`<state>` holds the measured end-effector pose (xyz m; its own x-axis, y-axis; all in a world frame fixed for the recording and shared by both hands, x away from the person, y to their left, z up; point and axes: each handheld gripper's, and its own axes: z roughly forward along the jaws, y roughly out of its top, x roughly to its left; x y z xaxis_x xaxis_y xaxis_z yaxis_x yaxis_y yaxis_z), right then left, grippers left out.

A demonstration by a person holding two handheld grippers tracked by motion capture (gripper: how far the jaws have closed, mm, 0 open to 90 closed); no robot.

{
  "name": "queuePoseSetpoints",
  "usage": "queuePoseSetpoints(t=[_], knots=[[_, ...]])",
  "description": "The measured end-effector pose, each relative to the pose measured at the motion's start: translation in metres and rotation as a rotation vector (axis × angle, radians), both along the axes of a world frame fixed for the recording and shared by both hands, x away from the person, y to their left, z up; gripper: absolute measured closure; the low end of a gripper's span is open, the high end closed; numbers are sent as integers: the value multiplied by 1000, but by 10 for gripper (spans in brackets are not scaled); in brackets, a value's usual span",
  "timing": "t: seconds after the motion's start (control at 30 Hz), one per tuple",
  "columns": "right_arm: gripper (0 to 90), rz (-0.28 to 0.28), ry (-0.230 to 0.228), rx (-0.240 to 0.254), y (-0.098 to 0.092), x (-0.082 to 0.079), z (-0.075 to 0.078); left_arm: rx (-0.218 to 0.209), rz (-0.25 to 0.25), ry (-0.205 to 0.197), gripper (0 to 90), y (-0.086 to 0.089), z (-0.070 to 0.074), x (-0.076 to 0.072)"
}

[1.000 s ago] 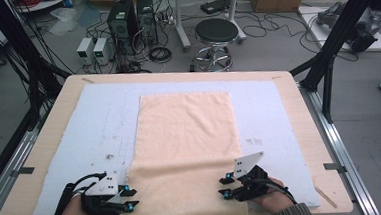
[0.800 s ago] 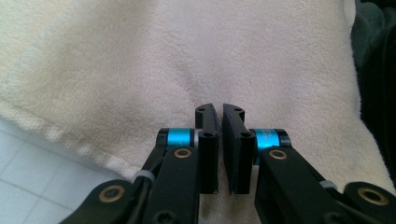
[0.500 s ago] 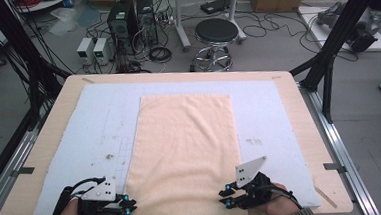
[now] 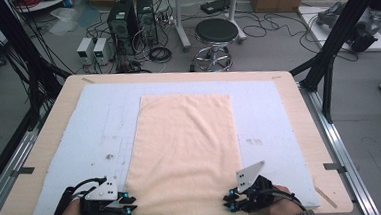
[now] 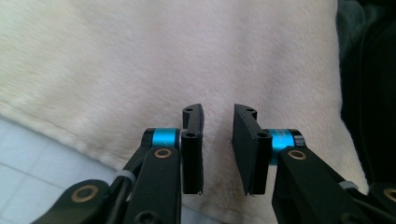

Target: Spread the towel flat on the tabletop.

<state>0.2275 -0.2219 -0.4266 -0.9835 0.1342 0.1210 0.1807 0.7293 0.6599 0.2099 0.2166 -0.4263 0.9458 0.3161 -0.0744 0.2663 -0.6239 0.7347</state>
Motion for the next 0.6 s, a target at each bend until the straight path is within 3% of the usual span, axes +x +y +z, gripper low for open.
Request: queuePoseSetpoints(t=[0.27, 0.4, 0.6], knots=[[656, -176, -79, 120, -14, 26, 14, -94, 94, -65, 622, 1, 14, 20], [563, -253, -96, 156, -17, 43, 19, -127, 140, -85, 571, -1, 19, 34], [492, -356, -119, 192, -21, 64, 24, -149, 215, -98, 499, -4, 22, 56]])
